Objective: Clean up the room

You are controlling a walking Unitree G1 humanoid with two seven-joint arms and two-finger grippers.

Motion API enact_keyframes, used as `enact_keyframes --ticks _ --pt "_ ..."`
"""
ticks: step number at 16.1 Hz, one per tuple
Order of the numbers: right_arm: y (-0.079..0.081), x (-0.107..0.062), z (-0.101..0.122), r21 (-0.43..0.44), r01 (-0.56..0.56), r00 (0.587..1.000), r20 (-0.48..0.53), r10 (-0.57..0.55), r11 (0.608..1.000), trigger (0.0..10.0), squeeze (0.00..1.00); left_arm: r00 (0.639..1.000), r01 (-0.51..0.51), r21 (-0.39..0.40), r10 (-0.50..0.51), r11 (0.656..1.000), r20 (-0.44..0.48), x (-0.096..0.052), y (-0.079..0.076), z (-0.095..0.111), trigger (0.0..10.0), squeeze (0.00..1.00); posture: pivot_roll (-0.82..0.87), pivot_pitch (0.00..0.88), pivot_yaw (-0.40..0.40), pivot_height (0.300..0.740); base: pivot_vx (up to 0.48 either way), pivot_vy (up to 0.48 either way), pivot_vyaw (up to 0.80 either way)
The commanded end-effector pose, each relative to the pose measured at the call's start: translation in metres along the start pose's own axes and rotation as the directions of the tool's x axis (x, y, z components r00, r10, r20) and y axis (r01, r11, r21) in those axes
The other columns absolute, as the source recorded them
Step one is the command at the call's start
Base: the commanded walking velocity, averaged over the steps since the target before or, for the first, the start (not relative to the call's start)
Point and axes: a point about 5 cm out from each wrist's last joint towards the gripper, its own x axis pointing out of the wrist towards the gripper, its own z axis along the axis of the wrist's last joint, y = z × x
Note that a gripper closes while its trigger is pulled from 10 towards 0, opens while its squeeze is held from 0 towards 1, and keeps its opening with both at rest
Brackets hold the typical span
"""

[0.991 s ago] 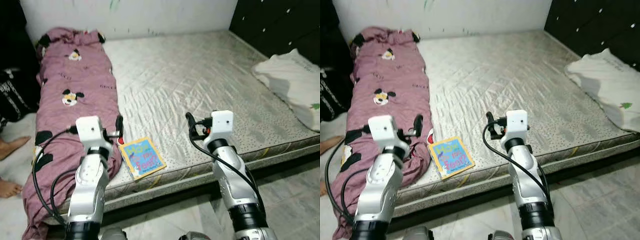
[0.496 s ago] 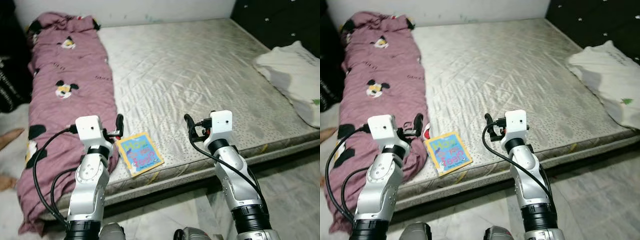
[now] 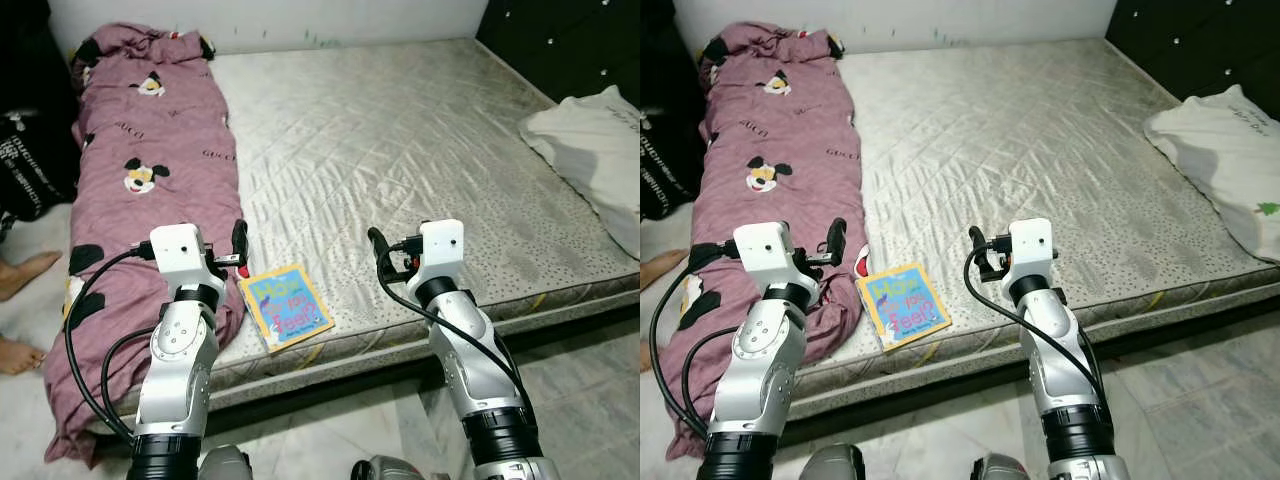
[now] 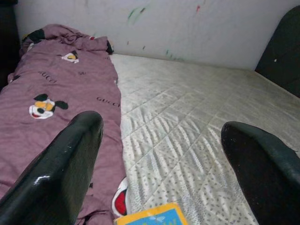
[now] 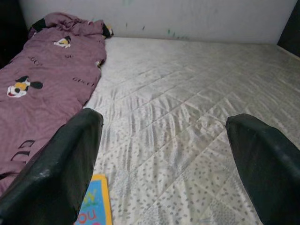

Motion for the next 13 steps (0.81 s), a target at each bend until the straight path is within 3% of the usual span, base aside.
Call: enact_keyframes --ticks 1,6,13 --pt "-0.0026 0.0023 0.0025 -0.008 0.013 1.000 0.002 -0.013 1.000 10.0 0.00 1.000 0.016 -0.001 -0.016 1.000 -0.011 0.0019 -0.0016 -0.0017 10.0 0.00 0.01 0.057 -0.034 0.740 0.319 0.000 0.00" --pt "-0.0041 0.0031 0.0028 -0.009 0.022 1.000 0.004 -0.021 1.000 10.0 0.00 1.000 0.013 0.001 -0.013 1.000 -0.017 0.0037 -0.0015 -0.0023 10.0 0.00 0.01 0.059 -0.032 0.740 0.287 0.000 0.00" --pt "-0.0071 0.0034 0.0020 0.004 0.045 0.999 0.001 -0.045 0.999 10.0 0.00 0.999 0.006 -0.006 -0.006 1.000 -0.036 0.0047 -0.0023 -0.0049 10.0 0.00 0.01 0.059 -0.031 0.740 0.000 0.000 0.00"
